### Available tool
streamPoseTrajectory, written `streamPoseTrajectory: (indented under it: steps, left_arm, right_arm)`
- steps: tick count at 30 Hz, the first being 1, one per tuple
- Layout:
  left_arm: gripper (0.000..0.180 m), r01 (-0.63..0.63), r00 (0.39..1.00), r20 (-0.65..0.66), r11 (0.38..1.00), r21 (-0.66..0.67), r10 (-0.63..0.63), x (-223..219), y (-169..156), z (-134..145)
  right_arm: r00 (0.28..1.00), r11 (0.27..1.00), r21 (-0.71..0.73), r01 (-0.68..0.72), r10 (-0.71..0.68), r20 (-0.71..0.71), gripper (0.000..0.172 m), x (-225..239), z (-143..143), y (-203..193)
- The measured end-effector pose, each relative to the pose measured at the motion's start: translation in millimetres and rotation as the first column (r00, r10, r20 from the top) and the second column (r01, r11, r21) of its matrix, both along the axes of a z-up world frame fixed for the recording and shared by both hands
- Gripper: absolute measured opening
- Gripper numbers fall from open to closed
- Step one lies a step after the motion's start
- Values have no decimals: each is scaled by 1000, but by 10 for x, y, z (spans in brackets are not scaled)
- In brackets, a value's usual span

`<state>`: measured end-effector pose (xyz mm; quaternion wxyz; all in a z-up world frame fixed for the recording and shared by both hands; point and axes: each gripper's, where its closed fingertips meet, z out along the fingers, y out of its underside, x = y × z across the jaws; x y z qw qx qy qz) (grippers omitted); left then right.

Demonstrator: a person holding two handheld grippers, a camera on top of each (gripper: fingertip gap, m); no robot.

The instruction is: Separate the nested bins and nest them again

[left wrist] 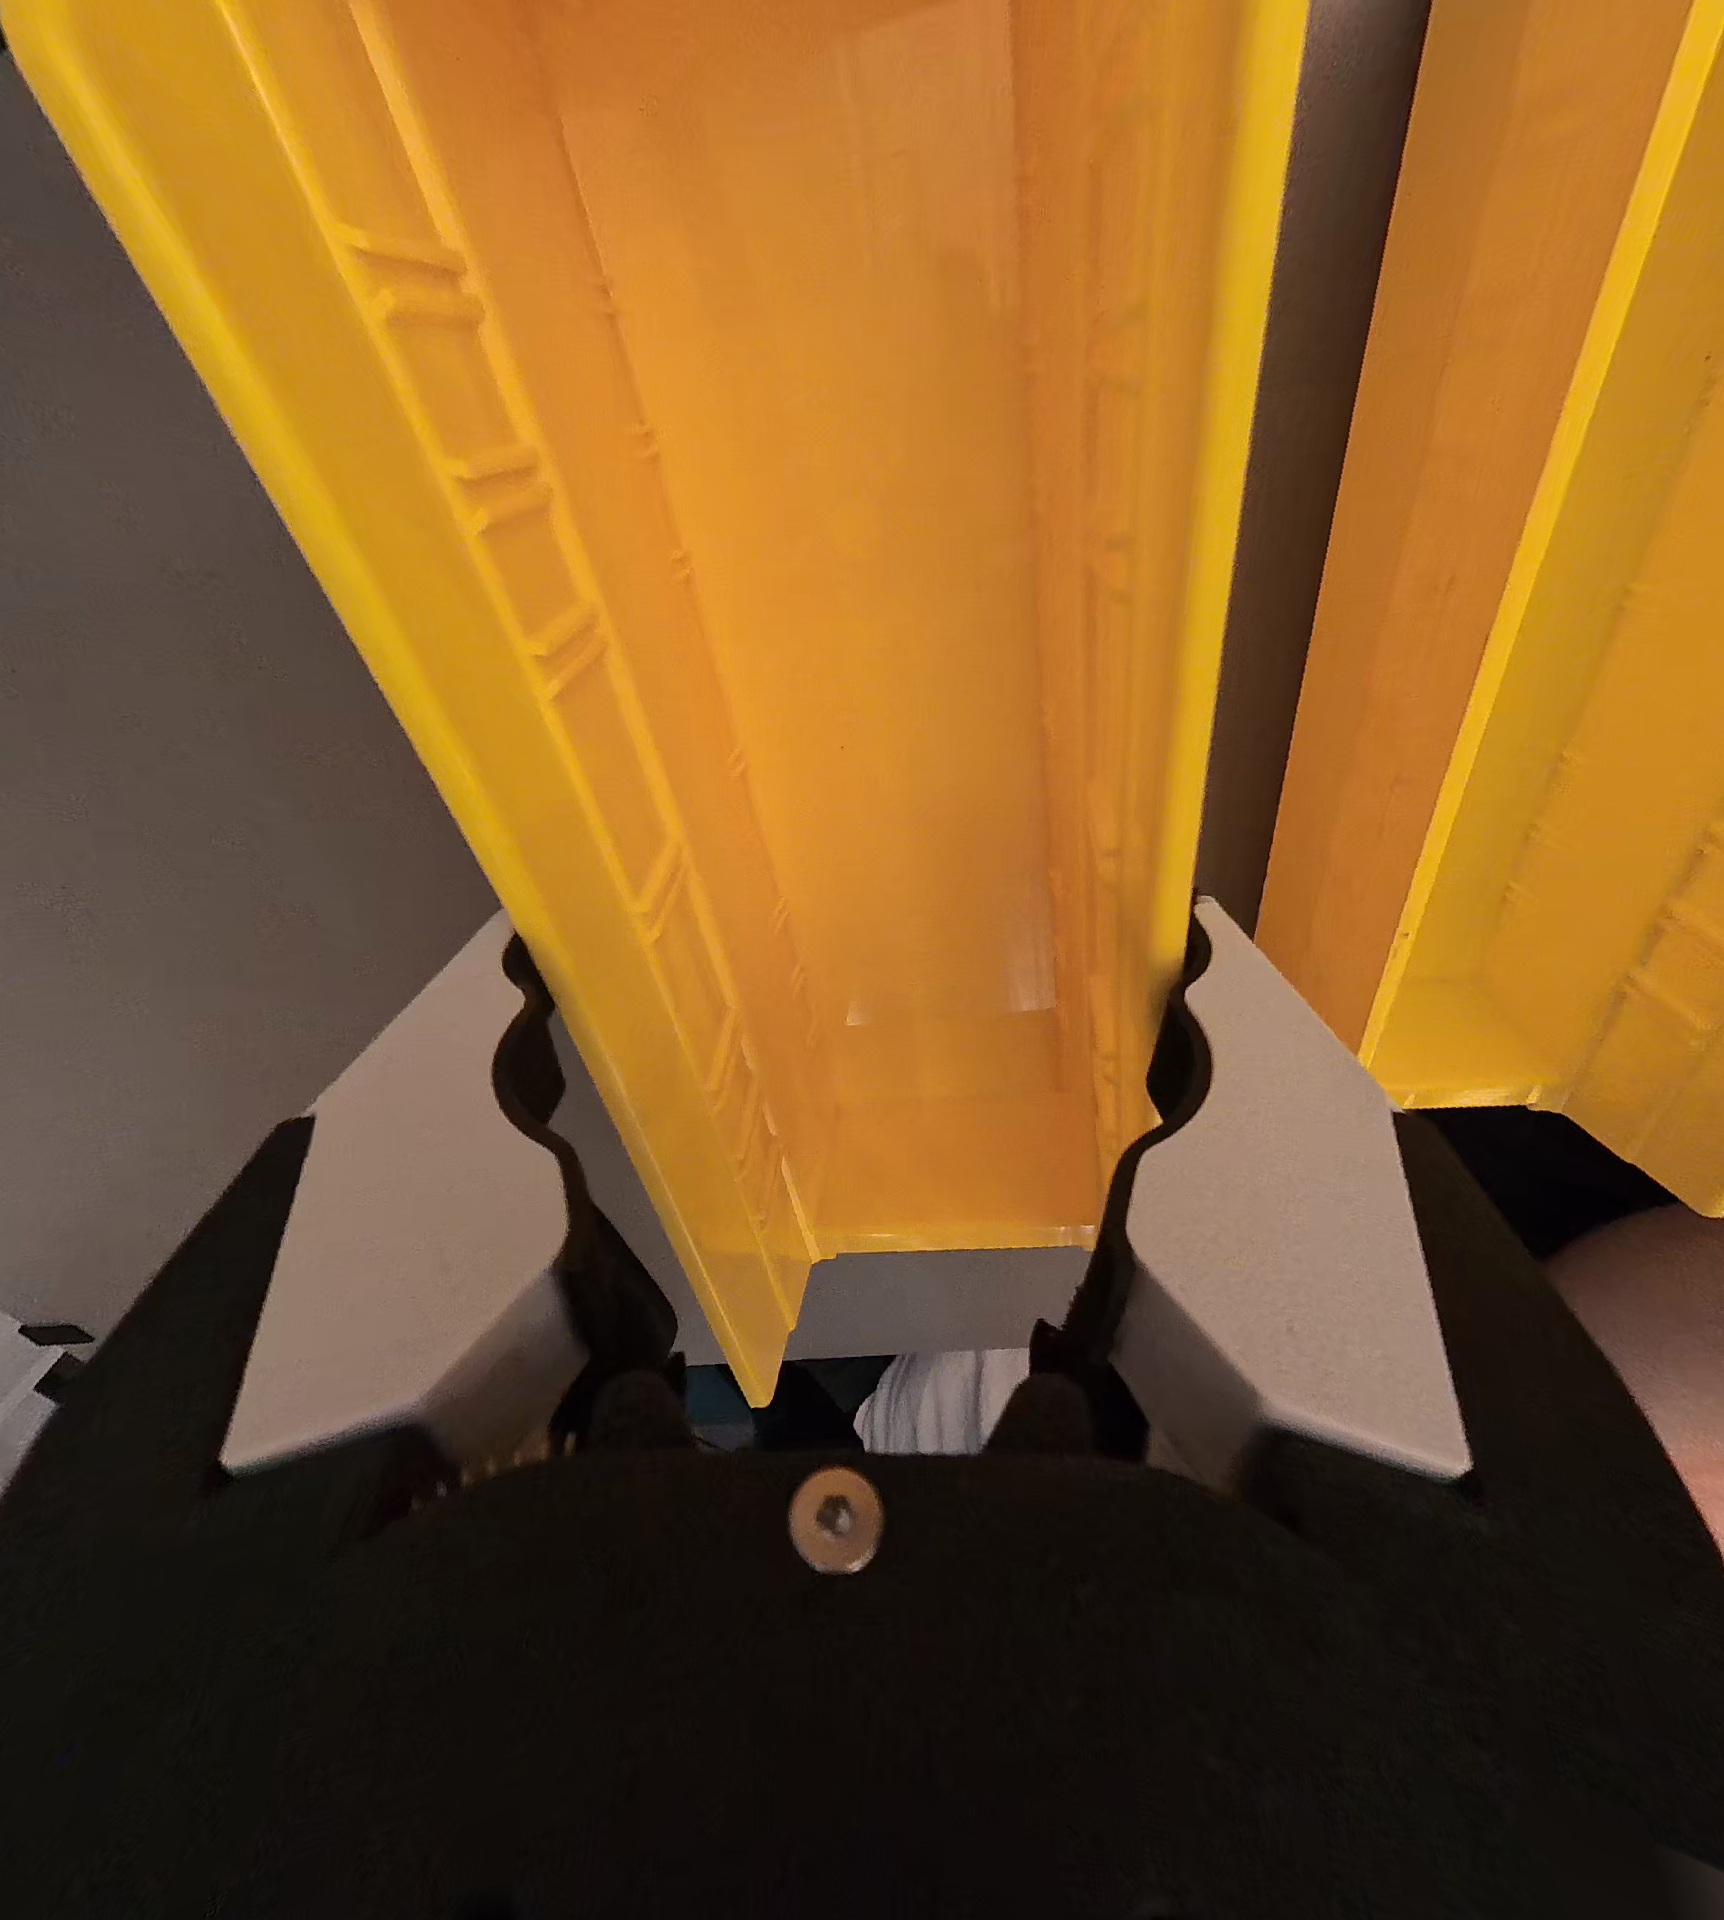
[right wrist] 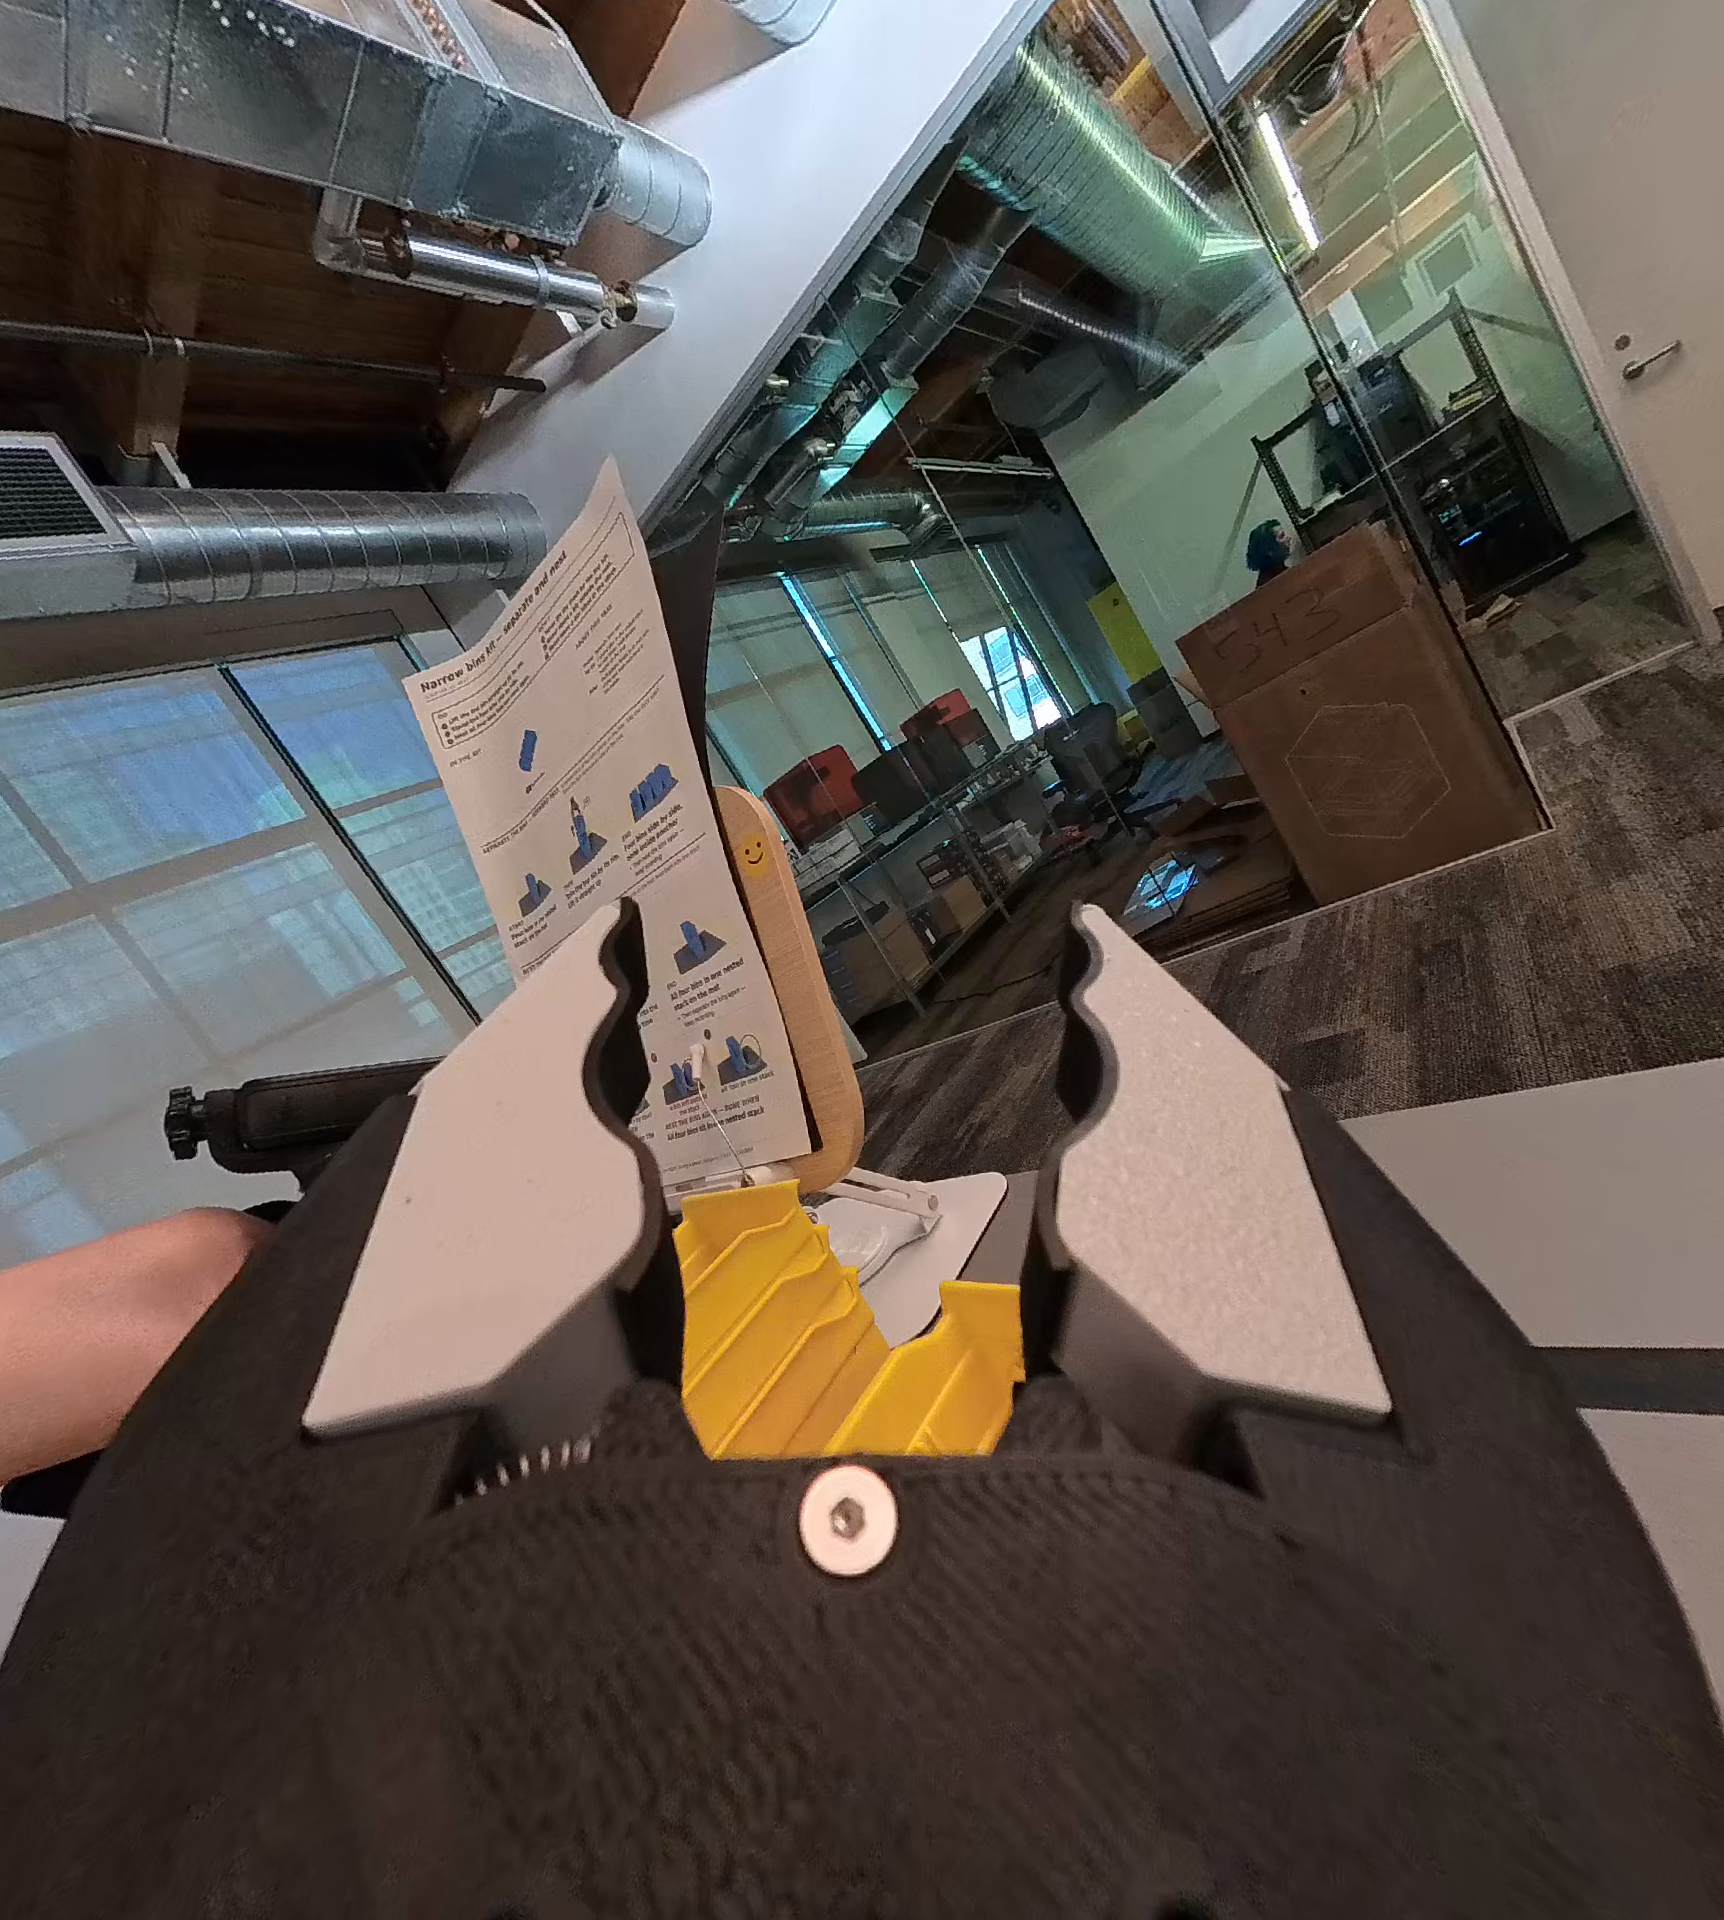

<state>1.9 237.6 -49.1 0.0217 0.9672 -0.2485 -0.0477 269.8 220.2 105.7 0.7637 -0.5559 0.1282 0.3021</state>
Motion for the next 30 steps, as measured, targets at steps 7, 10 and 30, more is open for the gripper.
streamPoseTrajectory:
  steps: [7,10,30]
  left_arm:
    - [114,23,1000,-7,999,-26,-23,21,-34,17]
    - [114,24,1000,-12,999,-34,-25,23,-39,22]
    - [115,-5,1000,-4,999,-33,5,38,-15,208]
  right_arm:
    - [1000,1000,-1,-3,3,-4,79,5,-6,7]
    - [1000,1000,-3,-3,3,-5,79,13,-15,12]
    - [1000,1000,-13,-2,2,5,79,1,-36,40]
